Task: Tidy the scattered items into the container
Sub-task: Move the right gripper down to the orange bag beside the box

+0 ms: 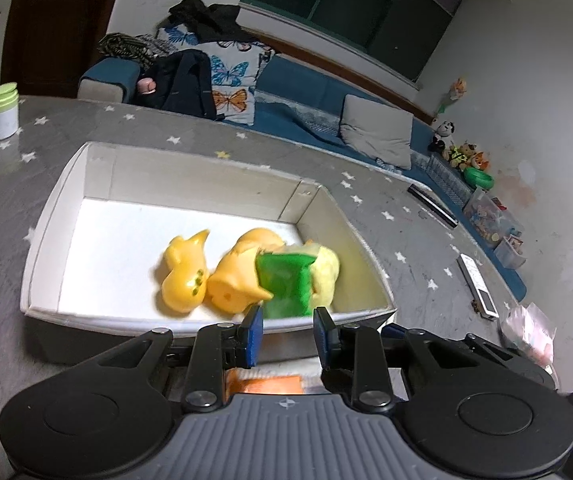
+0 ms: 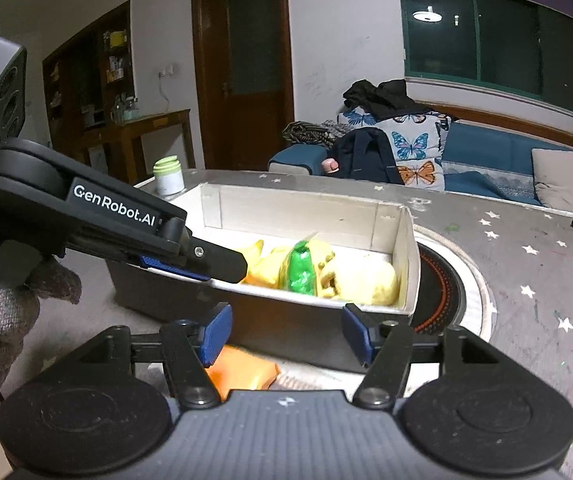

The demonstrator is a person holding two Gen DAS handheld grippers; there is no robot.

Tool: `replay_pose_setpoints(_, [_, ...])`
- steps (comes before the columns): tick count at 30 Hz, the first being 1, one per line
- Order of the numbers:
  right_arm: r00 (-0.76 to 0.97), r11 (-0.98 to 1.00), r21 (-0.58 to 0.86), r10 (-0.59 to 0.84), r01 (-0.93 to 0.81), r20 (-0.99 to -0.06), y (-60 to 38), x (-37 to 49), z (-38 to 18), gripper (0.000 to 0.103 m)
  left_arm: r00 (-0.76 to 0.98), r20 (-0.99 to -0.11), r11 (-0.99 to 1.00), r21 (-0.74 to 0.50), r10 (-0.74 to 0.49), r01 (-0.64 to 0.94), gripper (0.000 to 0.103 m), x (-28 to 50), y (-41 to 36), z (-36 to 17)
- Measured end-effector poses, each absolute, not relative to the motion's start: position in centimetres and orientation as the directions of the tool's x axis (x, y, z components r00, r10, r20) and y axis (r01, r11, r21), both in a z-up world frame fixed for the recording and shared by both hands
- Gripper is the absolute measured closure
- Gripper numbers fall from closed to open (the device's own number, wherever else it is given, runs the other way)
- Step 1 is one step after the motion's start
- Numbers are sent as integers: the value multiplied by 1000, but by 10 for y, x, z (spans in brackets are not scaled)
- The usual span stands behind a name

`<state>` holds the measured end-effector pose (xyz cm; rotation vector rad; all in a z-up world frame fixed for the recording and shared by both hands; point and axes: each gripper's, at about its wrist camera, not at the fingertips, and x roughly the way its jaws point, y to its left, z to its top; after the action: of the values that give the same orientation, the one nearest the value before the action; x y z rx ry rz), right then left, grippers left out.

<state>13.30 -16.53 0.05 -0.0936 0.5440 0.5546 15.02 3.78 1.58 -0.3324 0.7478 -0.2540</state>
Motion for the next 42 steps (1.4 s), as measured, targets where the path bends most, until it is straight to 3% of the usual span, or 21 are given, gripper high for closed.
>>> replay_pose_setpoints(32, [546,753,80,541,-653,-639,-136,139,-44,24,617,-712,925,-373,-334,71,75,129,59,-25])
replay_pose_setpoints(42, [512,720,78,561,-690,-651,-131,138,-46,24,606,-731,934,-351,-315,63,78,136,61,-29])
